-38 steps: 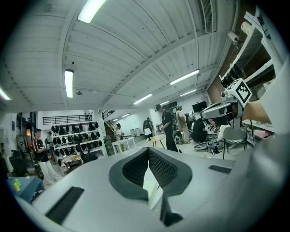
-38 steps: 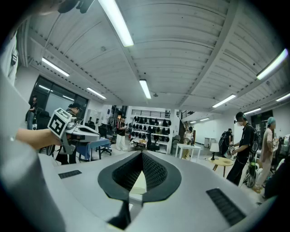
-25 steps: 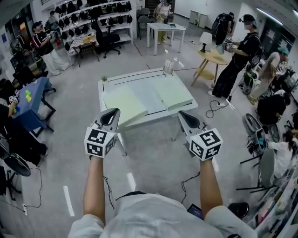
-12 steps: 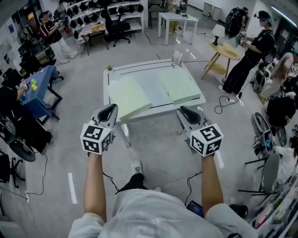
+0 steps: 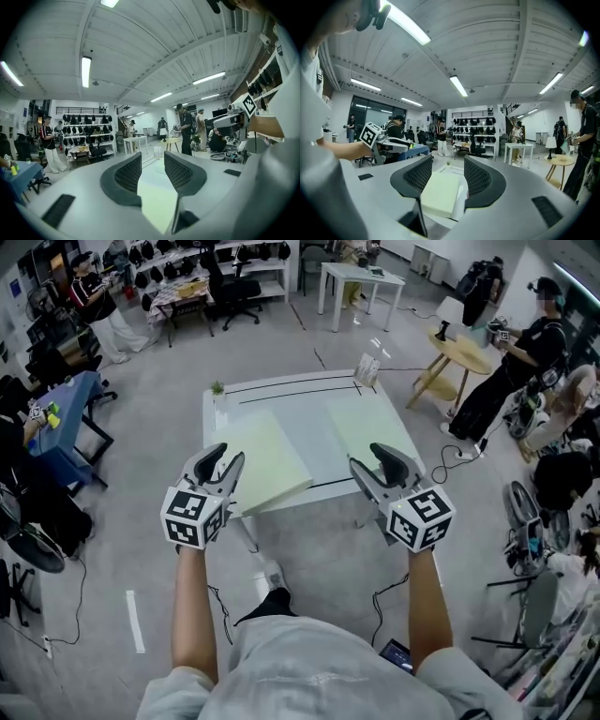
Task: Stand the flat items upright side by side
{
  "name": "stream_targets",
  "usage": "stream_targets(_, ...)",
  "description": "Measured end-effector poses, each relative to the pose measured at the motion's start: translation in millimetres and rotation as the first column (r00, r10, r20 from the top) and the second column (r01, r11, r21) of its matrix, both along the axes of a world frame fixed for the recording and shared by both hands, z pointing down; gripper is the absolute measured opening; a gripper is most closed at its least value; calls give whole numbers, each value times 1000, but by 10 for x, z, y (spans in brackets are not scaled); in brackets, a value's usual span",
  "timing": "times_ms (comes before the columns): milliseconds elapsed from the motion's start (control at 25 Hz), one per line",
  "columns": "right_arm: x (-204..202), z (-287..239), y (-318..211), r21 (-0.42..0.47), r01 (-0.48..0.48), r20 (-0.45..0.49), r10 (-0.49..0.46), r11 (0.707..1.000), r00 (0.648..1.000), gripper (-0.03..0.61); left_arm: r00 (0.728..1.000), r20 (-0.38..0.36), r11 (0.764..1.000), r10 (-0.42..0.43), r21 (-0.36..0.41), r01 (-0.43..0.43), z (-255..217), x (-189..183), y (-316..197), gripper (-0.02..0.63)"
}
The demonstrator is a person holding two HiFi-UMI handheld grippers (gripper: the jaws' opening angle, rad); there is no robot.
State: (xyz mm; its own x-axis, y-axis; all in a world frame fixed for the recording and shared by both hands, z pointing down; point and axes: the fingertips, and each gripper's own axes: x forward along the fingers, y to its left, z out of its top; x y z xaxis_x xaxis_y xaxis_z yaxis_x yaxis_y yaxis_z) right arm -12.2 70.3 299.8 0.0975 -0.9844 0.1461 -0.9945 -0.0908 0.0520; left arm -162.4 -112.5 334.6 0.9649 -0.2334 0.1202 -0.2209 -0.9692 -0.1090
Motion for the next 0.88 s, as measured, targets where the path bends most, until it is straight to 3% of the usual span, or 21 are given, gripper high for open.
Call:
stream_targets(200,297,40,-659,-25,13,24,-13,1000,1000,242,1000,11,999,3,-39,-2,114,272,-620,195)
stream_targets(480,445,283,-1534,-121,50,39,-46,991,998,268,998,52,993,-37,-107,43,345,349,-1432,205)
stream_targets(800,577,820,-2262,-250,80,87,-60,965,994,284,988,148,989,-32,-140,53,806,388,-2027,241)
stream_targets(880,587,1037,-2371,-290,93,111,-63,953,992,289,987,154,981,-42,-179,69,958,342,-2136,244)
